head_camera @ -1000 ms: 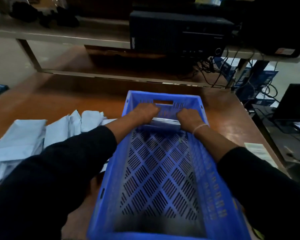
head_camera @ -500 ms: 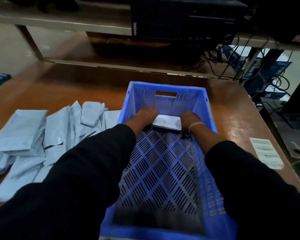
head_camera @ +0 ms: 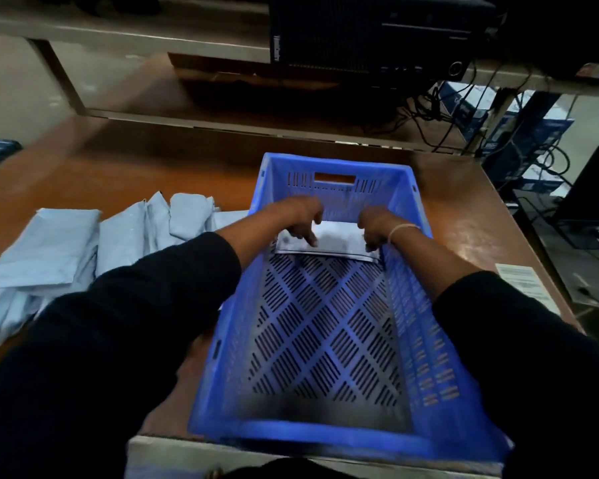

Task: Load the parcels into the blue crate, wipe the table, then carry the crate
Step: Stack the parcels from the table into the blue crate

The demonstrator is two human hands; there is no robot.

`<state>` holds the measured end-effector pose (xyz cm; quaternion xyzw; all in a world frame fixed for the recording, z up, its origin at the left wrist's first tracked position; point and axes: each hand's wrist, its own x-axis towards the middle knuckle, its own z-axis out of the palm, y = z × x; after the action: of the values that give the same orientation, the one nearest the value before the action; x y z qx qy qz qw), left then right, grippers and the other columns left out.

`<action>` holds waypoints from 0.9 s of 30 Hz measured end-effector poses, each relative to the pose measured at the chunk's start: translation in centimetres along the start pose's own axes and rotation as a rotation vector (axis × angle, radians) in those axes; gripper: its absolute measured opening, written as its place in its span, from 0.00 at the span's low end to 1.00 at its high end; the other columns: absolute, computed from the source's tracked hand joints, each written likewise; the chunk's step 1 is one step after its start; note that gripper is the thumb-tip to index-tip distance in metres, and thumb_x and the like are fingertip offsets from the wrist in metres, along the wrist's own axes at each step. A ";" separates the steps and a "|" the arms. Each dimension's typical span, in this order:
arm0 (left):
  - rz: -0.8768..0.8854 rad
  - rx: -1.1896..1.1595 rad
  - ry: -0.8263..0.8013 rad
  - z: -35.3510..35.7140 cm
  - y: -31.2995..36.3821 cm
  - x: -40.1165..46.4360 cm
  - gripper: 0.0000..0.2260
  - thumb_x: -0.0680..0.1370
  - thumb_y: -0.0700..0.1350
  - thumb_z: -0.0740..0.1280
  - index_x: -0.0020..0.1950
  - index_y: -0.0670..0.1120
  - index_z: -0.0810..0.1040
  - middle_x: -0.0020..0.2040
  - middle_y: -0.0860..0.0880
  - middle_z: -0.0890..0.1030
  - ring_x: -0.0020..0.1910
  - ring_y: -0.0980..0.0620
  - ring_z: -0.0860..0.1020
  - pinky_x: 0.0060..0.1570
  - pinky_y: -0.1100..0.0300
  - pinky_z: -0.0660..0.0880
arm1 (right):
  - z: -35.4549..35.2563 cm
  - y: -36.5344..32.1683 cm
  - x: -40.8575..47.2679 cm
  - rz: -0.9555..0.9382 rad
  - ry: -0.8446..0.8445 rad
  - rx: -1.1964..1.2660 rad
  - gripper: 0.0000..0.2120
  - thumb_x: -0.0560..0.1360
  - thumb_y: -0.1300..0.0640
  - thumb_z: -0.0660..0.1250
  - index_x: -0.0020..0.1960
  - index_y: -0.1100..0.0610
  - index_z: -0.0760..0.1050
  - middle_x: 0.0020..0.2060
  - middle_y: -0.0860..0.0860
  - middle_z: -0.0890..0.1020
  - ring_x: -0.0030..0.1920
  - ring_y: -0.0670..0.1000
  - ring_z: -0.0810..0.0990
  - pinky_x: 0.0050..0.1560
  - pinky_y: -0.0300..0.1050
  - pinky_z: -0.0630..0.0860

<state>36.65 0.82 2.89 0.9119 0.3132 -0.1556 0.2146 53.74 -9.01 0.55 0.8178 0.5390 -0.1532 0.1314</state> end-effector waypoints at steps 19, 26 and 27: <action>-0.059 -0.955 0.703 1.5 -20.7 -17.5 0.10 0.77 0.36 0.73 0.57 0.37 0.80 0.48 0.36 0.83 0.42 0.44 0.84 0.40 0.57 0.83 | -7.7 -20.4 -5.0 -0.479 0.235 0.836 0.05 0.73 0.65 0.72 0.48 0.65 0.79 0.35 0.58 0.85 0.31 0.49 0.83 0.31 0.44 0.79; -0.202 -1.018 0.791 3.7 -25.9 -19.7 0.10 0.77 0.37 0.74 0.56 0.37 0.79 0.48 0.36 0.83 0.41 0.43 0.86 0.40 0.53 0.83 | -4.9 -29.1 -1.4 -0.229 0.024 0.678 0.17 0.71 0.50 0.74 0.31 0.61 0.76 0.28 0.56 0.80 0.30 0.56 0.80 0.36 0.46 0.77; -0.207 -1.023 0.789 3.8 -26.3 -20.0 0.10 0.77 0.37 0.74 0.56 0.37 0.79 0.48 0.35 0.83 0.41 0.42 0.86 0.40 0.53 0.83 | -4.5 -29.7 -0.8 -0.167 0.038 0.717 0.18 0.71 0.50 0.74 0.29 0.59 0.74 0.26 0.56 0.78 0.28 0.55 0.77 0.34 0.46 0.76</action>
<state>4.19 7.63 0.24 0.6487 0.4891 0.3394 0.4742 26.53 3.50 3.51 0.7679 0.5182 -0.3274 -0.1863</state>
